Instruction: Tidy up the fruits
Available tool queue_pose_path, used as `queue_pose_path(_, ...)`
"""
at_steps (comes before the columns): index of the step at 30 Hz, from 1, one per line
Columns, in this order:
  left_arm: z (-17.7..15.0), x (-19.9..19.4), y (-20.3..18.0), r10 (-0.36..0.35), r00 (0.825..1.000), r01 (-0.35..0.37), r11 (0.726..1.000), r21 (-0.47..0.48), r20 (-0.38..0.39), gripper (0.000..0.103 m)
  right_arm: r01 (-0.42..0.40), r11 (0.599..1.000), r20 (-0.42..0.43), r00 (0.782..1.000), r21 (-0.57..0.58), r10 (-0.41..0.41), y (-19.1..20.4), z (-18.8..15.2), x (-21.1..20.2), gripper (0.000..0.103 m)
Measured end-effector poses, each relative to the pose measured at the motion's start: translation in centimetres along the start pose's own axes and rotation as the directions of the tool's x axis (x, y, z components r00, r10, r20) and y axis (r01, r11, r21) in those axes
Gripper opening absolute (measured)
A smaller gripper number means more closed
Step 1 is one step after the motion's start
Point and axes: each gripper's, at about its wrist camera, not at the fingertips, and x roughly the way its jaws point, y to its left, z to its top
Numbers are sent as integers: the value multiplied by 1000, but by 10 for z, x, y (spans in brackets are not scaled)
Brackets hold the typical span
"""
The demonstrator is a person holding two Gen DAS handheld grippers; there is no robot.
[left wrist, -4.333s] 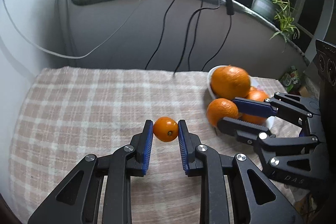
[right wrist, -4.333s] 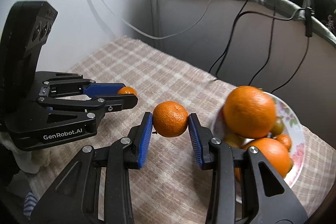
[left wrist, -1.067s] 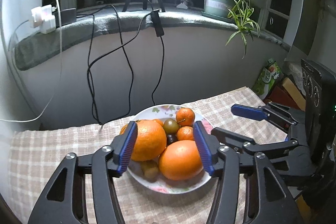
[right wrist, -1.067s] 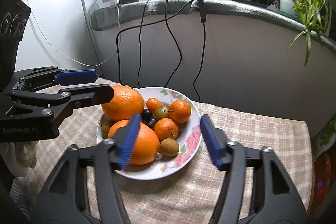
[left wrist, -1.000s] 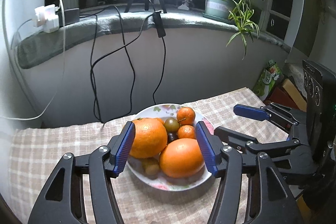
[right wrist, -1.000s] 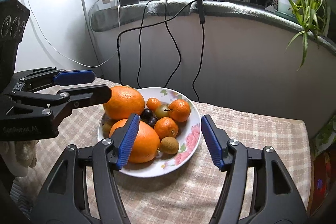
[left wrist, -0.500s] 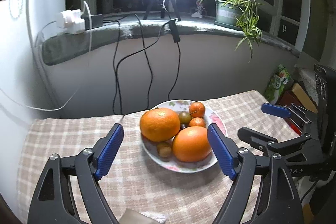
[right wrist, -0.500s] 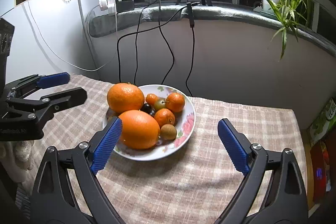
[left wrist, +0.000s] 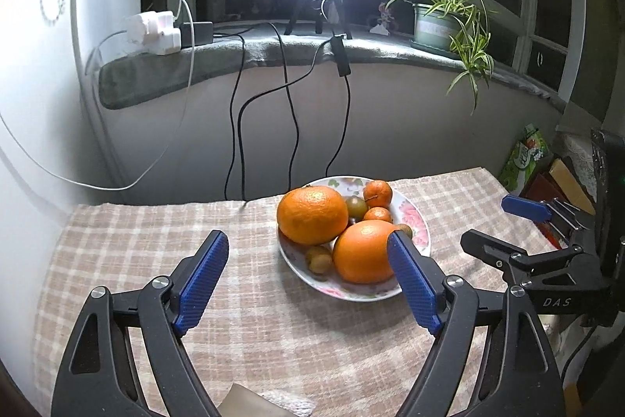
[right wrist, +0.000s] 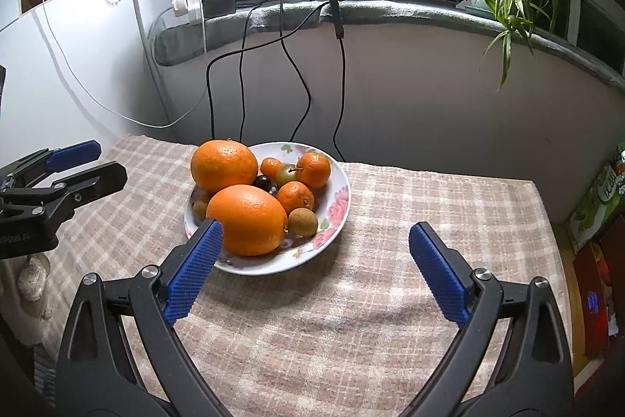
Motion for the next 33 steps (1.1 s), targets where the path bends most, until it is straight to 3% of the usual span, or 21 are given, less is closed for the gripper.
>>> queue_pose_path(33, -4, -9, 1, -6, 1000, 6, 1000, -4, 11, 83, 7, 1000, -10, 1000, -15, -8, 8, -1, 0, 98)
